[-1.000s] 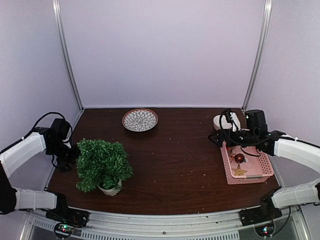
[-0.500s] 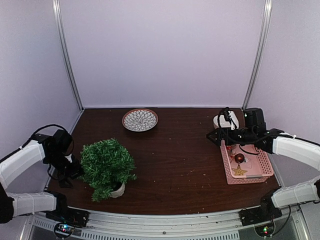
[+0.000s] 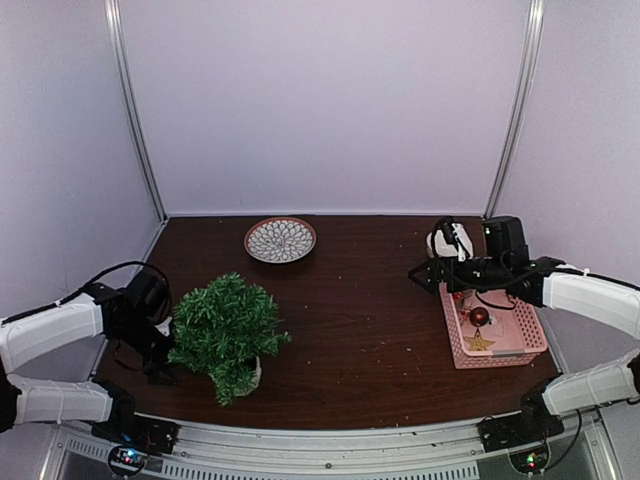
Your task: Decorate the small christmas tree
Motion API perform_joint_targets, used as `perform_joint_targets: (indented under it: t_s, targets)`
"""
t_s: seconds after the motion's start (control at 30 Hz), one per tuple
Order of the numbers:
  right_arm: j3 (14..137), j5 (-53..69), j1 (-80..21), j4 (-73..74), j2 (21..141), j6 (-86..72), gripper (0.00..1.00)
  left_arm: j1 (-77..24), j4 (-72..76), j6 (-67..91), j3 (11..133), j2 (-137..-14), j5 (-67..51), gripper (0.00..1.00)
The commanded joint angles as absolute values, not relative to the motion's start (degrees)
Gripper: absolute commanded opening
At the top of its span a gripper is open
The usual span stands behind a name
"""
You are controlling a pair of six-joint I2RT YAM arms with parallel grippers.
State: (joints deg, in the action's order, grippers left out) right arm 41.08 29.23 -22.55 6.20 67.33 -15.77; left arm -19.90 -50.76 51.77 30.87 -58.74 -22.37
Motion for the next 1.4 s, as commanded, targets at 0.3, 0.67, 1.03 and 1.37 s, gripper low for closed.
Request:
perform_joint_targets:
  t_s: [0.3,0.67,1.03,1.37]
  targets:
    - [37.6,32.0,-25.4,7.1,62.9,-17.7,0.99,-30.6,-20.1,64.9,29.6,-72.0,-24.1,0.87]
    - [34.3,32.0,-26.2,11.1,57.9,-18.2,0.97,-37.2,0.6,71.5,38.0,-88.9,-20.7,0.81]
    - [31.3,33.7,-27.5,12.8,54.1,-18.9,0.93,-37.1,3.6,72.9,28.3,-78.0,-17.5,0.67]
    - [28.2,34.4,-32.6,9.5,54.5,-20.2,0.80,-36.2,-13.2,70.7,20.8,-60.8,-18.8,0.60]
